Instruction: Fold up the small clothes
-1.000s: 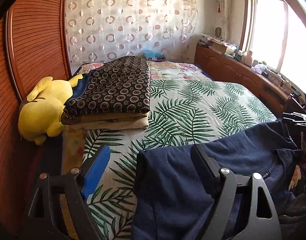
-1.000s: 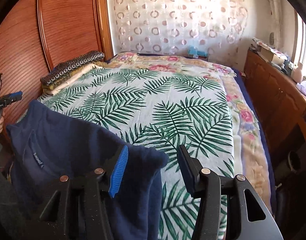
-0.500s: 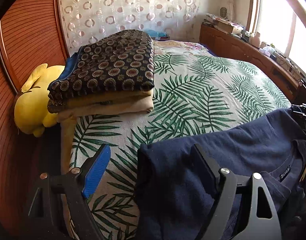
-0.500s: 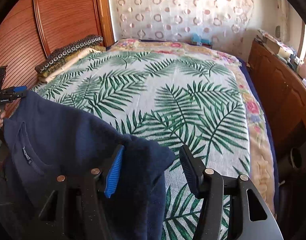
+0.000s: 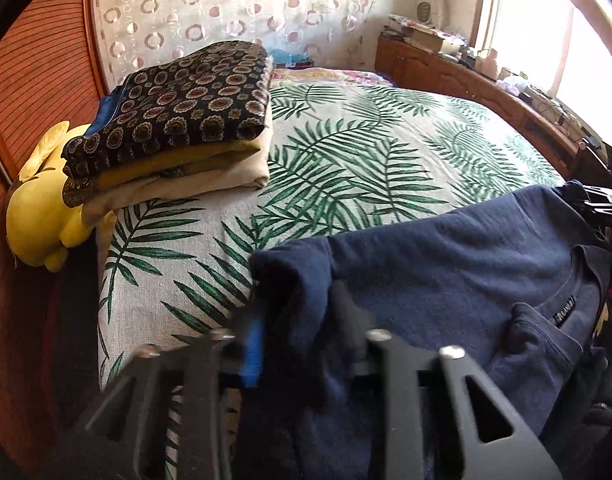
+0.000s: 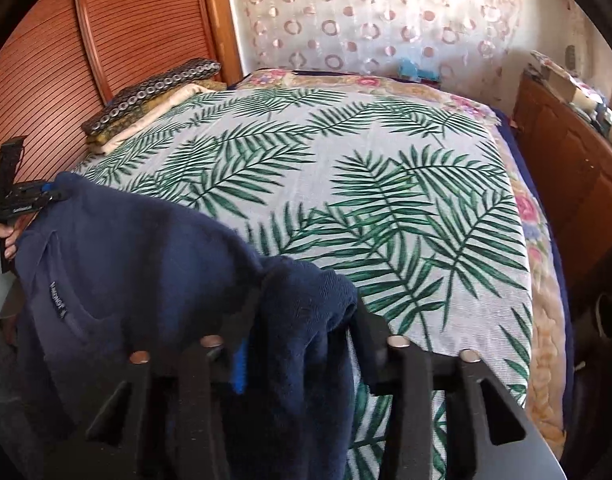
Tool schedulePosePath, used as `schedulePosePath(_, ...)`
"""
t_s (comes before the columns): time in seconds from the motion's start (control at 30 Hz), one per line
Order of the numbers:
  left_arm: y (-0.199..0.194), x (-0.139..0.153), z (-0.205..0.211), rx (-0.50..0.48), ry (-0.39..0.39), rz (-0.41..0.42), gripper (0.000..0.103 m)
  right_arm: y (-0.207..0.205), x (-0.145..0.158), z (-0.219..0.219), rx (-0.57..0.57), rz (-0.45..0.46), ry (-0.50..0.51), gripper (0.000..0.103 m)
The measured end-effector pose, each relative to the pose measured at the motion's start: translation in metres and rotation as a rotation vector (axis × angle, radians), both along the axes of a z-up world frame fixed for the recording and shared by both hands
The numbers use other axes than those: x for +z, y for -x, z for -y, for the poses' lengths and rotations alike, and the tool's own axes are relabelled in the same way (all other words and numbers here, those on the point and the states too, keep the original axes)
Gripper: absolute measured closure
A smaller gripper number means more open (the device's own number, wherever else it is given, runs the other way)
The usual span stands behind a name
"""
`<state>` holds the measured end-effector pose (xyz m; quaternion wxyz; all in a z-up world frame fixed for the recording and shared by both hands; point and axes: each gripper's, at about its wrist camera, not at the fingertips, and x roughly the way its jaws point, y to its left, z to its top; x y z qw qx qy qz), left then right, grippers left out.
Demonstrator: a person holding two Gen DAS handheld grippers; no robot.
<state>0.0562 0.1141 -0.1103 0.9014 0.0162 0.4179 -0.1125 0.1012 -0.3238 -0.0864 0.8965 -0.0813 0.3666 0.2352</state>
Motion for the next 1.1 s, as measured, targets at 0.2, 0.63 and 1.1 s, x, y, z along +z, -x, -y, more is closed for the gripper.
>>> schedulePosePath(0.2,0.023,0.029,-0.001,-0.005,0.066,0.105,0.094,0.019,0.001,0.0,0.015,0.06,-0.024,0.084)
schedulePosePath(0.63,0.096,0.196,0.029,-0.179,0.17,0.455,0.095,0.122,0.131,0.029,0.105,0.313,-0.131,0.086)
schedulePosePath(1.1,0.149,0.354,0.017,-0.203,0.204,0.793,0.095,0.22,0.311,0.055,0.079,0.68,-0.094,0.086)
